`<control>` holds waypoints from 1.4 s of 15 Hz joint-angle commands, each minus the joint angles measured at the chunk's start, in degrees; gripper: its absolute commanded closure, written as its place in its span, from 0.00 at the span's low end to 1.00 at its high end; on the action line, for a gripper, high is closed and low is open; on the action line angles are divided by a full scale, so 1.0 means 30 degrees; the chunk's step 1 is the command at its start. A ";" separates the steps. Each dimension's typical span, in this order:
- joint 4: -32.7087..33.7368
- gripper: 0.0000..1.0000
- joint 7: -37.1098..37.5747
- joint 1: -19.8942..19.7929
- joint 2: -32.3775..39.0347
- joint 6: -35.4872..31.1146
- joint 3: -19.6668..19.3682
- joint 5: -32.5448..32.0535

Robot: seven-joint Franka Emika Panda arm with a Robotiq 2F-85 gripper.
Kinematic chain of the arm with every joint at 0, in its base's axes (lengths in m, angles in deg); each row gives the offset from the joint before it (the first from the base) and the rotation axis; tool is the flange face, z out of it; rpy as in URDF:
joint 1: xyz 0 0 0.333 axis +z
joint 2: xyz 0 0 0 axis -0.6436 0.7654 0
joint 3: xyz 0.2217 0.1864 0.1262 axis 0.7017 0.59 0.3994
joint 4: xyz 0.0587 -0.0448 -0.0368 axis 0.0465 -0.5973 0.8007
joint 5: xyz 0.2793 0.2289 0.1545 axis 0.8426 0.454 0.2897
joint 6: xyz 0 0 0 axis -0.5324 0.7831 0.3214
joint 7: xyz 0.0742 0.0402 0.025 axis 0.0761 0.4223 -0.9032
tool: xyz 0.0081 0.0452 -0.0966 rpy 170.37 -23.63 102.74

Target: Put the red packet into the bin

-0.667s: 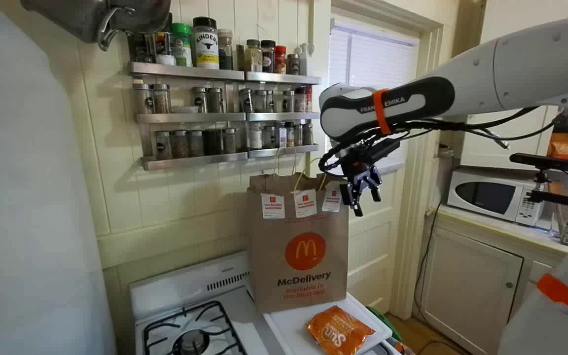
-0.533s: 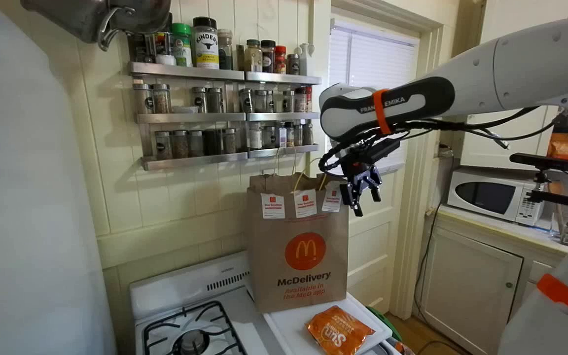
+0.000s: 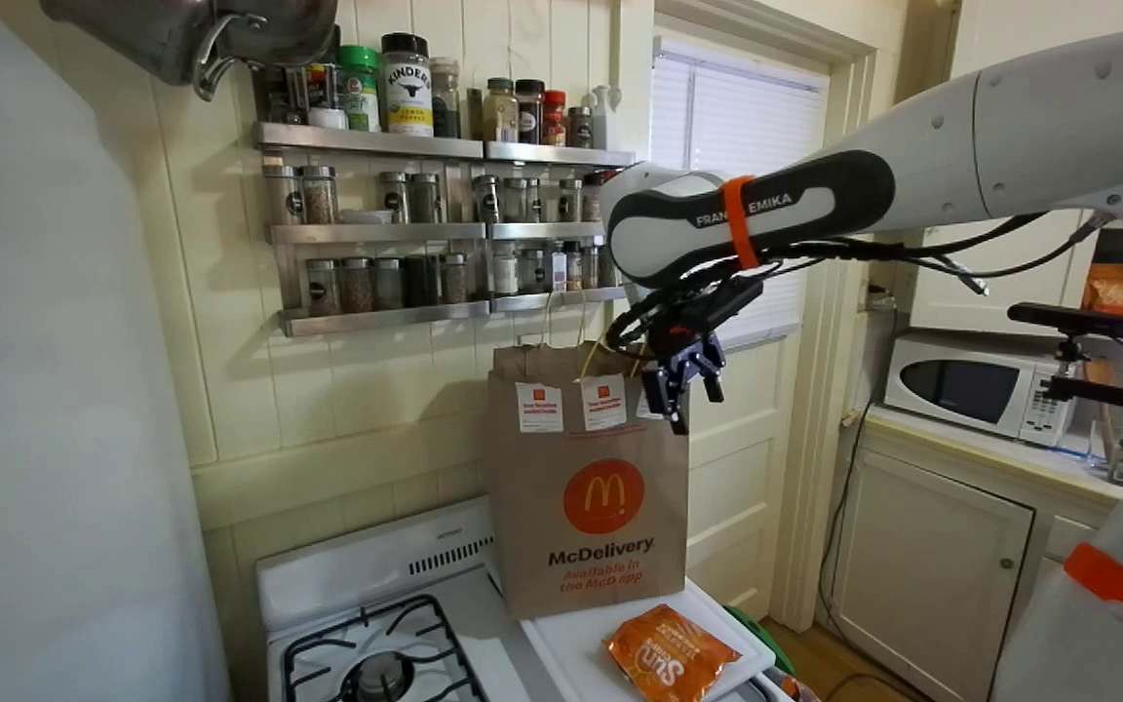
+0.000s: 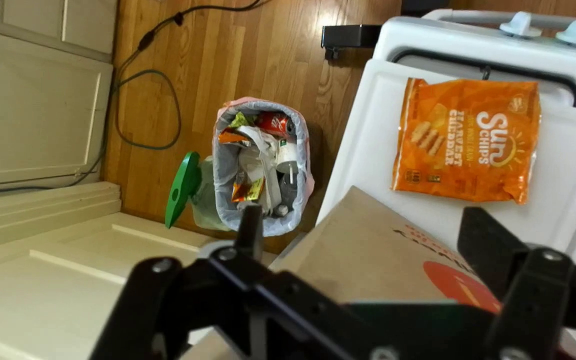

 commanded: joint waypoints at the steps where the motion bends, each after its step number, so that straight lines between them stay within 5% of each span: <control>1: 0.0389 0.00 0.1903 0.0709 0.0473 -0.0556 0.0842 -0.0324; 12: -0.1749 0.00 1.1940 0.0910 -0.2885 0.4404 0.3194 0.0044; 21: -0.2373 0.00 1.1717 0.0965 -0.3410 0.4170 0.3151 -0.0008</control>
